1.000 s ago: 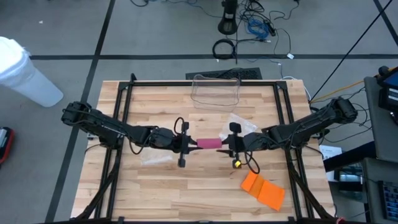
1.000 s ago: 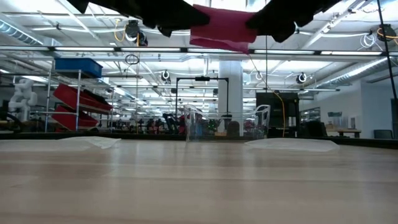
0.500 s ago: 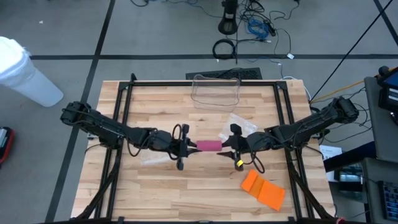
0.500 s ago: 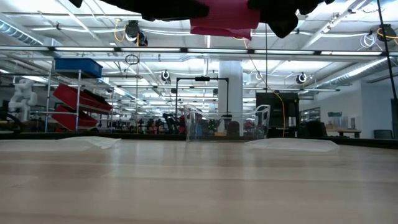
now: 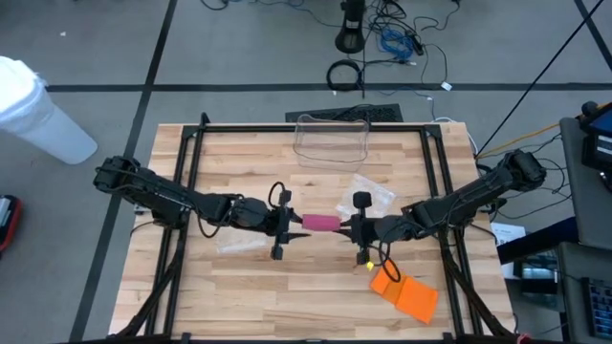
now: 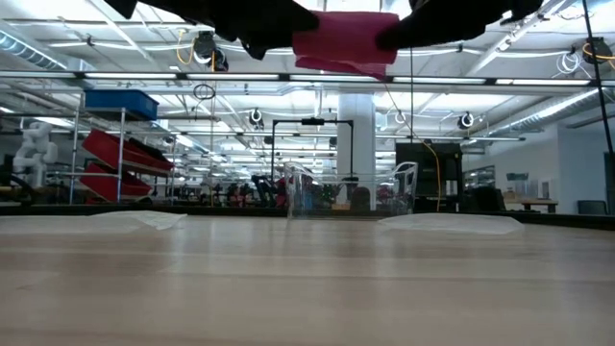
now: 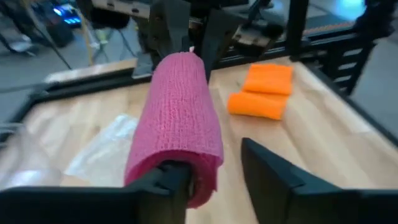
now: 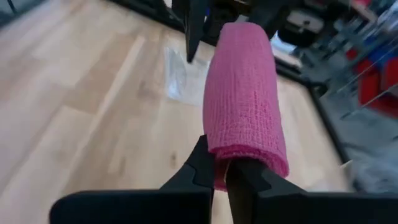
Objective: Roll bandage
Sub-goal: Roll the pink bandage
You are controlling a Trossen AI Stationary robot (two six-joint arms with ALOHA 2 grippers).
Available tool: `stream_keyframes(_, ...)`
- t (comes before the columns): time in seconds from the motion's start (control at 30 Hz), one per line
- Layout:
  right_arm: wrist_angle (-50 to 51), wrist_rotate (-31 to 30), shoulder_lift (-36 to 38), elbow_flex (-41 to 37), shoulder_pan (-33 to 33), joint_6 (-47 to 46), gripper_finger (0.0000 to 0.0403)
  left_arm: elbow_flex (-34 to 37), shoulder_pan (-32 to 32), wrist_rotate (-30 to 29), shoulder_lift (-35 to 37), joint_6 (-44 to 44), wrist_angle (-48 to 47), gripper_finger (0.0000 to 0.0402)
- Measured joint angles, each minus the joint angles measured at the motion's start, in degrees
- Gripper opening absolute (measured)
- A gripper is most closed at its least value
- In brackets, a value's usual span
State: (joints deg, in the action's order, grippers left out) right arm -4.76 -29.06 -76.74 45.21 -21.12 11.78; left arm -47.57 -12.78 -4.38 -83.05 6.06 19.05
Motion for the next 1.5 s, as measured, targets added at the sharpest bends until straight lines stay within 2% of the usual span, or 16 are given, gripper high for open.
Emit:
stream_keyframes(0.17, -0.19, -4.88, -0.99, 0.02, -1.63, 8.12, 0.0006, -0.03, 1.11, 1.59, -0.02, -4.16, 0.42, 0.0198)
stream_keyframes(0.3, -0.22, -9.20, -1.13, 0.07, -2.81, 12.96, 0.0006, -0.26, 1.53, 0.58, -0.02, -4.24, 0.83, 0.0204)
stream_keyframes(0.73, -0.38, -10.89, -1.15, 0.09, -3.77, 26.31, 0.0006, -0.33, 1.53, -1.77, -0.02, -6.95, 1.33, 0.0115)
stream_keyframes(0.83, -0.73, -10.62, -1.15, 0.09, -3.87, 26.59, 0.0007, -0.33, 1.49, -1.78, -0.02, -5.35, 1.40, 0.0094)
stream_keyframes(0.93, -0.71, -10.23, -1.15, 0.09, -3.87, 23.00, 0.0018, -0.33, 1.51, -1.83, -0.02, -2.97, 1.17, 0.0066)
stream_keyframes(1.1, -0.35, -8.55, -0.21, 0.09, -3.82, 8.46, 0.0040, -0.61, 1.40, -3.54, 0.08, 2.34, 0.04, 0.0022)
stream_keyframes(1.27, 0.31, -0.50, 1.34, 0.00, -3.02, -2.37, 0.0049, -0.66, 1.41, -4.10, 0.11, 4.09, -0.86, 0.0025)
stream_keyframes(1.5, -0.68, 15.69, 1.80, -0.02, -0.55, -11.46, 0.0051, -0.52, 0.40, -3.54, 0.11, 10.21, -1.60, 0.0029)
